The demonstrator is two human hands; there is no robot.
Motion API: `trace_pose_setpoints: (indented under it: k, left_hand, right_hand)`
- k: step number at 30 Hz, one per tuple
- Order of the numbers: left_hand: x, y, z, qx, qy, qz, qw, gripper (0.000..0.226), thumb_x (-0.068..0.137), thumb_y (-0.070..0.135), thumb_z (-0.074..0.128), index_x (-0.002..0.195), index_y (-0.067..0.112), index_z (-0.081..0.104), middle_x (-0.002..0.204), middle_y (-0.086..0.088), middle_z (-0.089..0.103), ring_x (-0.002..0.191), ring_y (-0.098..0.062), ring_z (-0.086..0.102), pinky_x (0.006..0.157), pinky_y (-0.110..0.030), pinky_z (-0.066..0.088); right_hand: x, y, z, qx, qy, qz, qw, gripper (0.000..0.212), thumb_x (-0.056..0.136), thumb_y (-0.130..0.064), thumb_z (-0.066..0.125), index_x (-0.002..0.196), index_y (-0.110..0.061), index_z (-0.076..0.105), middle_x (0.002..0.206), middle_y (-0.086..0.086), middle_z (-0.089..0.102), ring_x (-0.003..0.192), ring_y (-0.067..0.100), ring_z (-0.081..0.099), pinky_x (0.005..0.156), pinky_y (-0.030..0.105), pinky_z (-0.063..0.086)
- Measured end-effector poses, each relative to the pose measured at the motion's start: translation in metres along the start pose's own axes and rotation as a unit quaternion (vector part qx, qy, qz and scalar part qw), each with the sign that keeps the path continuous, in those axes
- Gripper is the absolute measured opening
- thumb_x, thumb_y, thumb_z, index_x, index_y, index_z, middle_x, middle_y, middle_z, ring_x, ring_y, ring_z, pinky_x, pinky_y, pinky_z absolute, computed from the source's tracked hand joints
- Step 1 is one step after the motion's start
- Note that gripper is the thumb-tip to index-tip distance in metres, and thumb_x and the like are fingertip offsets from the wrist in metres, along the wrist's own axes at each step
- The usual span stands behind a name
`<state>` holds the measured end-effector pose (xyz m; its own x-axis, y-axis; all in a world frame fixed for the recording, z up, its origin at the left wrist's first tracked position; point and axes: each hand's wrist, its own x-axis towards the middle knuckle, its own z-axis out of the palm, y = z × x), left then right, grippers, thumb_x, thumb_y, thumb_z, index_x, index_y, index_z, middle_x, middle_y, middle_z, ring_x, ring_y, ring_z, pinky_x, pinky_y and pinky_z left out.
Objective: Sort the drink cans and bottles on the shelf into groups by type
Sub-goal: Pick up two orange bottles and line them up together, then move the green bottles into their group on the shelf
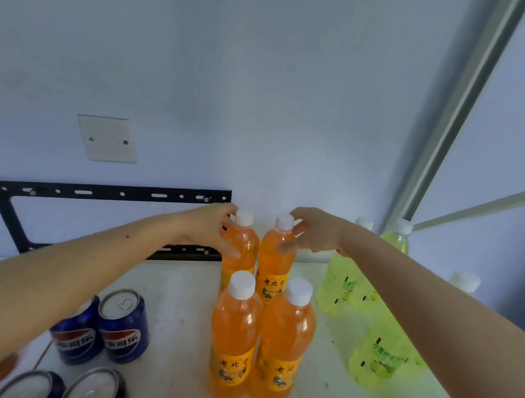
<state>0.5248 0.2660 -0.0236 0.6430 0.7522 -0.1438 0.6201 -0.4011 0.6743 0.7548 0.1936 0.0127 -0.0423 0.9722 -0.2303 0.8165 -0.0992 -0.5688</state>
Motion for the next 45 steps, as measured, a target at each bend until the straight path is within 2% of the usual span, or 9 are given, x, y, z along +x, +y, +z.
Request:
trace_pose_setpoints:
  k: [3,9,18,21,25,32,35,38,45]
  left_hand:
    - [-0.011,0.024,-0.019,0.068,0.012,-0.006,0.998,0.081,0.071,0.029,0.085,0.138,0.025,0.040,0.135,0.000,0.053,0.117,-0.016,0.056,0.100,-0.038,0.048]
    - [-0.036,0.105,-0.033,0.236,0.040,0.075,0.968,0.069,0.073,0.040,0.082,0.132,0.027,0.048,0.134,0.005,0.055,0.124,-0.011,0.051,0.101,-0.031,0.045]
    - [-0.070,0.232,0.056,0.264,0.010,0.174,0.949,0.063,0.074,0.040,0.081,0.129,0.027,0.052,0.126,0.012,0.060,0.119,-0.005,0.053,0.098,-0.026,0.045]
    - [-0.075,0.261,0.099,0.249,-0.008,0.174,0.953,0.066,0.073,0.041,0.082,0.130,0.027,0.052,0.128,0.012,0.060,0.120,-0.005,0.054,0.099,-0.027,0.044]
    - [-0.074,0.279,0.162,0.229,-0.026,0.137,0.963,0.078,0.069,0.041,0.084,0.135,0.027,0.046,0.133,0.009,0.057,0.124,-0.008,0.051,0.103,-0.030,0.043]
    - [-0.068,0.255,0.265,0.123,-0.011,0.024,0.992,0.120,0.062,0.037,0.090,0.151,0.017,0.012,0.151,-0.005,0.037,0.133,-0.020,0.043,0.106,-0.031,0.041]
    - [-0.064,0.248,0.291,0.041,0.038,0.010,0.998,0.124,0.058,0.048,0.090,0.152,0.026,0.013,0.152,0.004,0.036,0.137,-0.018,0.038,0.110,-0.032,0.035]
    - [-0.063,0.247,0.308,-0.015,0.088,0.013,0.996,0.117,0.062,0.042,0.089,0.151,0.029,0.015,0.151,0.007,0.036,0.136,-0.015,0.037,0.105,-0.027,0.034]
    - [-0.069,0.252,0.313,-0.029,0.093,-0.004,0.995,0.116,0.066,0.033,0.089,0.151,0.028,0.011,0.149,0.001,0.038,0.135,-0.020,0.038,0.110,-0.038,0.037]
  right_hand:
    - [-0.030,-0.015,-0.022,-0.062,0.006,0.005,0.998,0.078,0.072,-0.037,0.082,0.138,-0.021,0.044,0.129,0.001,0.053,0.113,0.023,0.056,0.093,0.038,0.053]
    - [-0.112,-0.029,-0.067,-0.216,0.024,0.019,0.976,0.071,0.074,-0.045,0.078,0.136,-0.027,0.047,0.128,-0.007,0.056,0.112,0.020,0.058,0.099,0.036,0.047]
    - [-0.236,0.031,-0.105,-0.266,-0.026,0.056,0.962,0.072,0.068,-0.048,0.081,0.131,-0.032,0.049,0.124,-0.011,0.060,0.113,0.014,0.060,0.103,0.035,0.044]
    - [-0.267,0.066,-0.111,-0.270,-0.030,0.064,0.960,0.069,0.071,-0.045,0.080,0.131,-0.030,0.049,0.125,-0.011,0.059,0.114,0.012,0.058,0.097,0.028,0.043]
    - [-0.294,0.116,-0.112,-0.253,-0.008,0.051,0.966,0.079,0.058,-0.056,0.082,0.126,-0.039,0.048,0.132,-0.016,0.051,0.119,0.014,0.053,0.104,0.042,0.043]
    - [-0.309,0.173,-0.073,-0.233,0.001,0.031,0.972,0.094,0.067,-0.047,0.082,0.145,-0.029,0.032,0.144,-0.004,0.042,0.124,0.022,0.050,0.101,0.034,0.042]
    - [-0.305,0.188,-0.061,-0.219,0.007,0.022,0.976,0.085,0.070,-0.041,0.082,0.140,-0.028,0.036,0.139,0.001,0.043,0.099,0.023,0.061,0.083,0.032,0.052]
    - [-0.302,0.196,-0.057,-0.192,0.024,0.010,0.981,0.072,0.071,-0.027,0.084,0.129,-0.024,0.041,0.125,0.006,0.048,0.065,0.017,0.059,0.056,0.024,0.048]
    - [-0.296,0.204,-0.049,-0.193,0.032,-0.030,0.980,0.067,0.076,-0.025,0.080,0.123,-0.019,0.033,0.117,0.008,0.049,0.067,0.023,0.062,0.069,0.035,0.053]
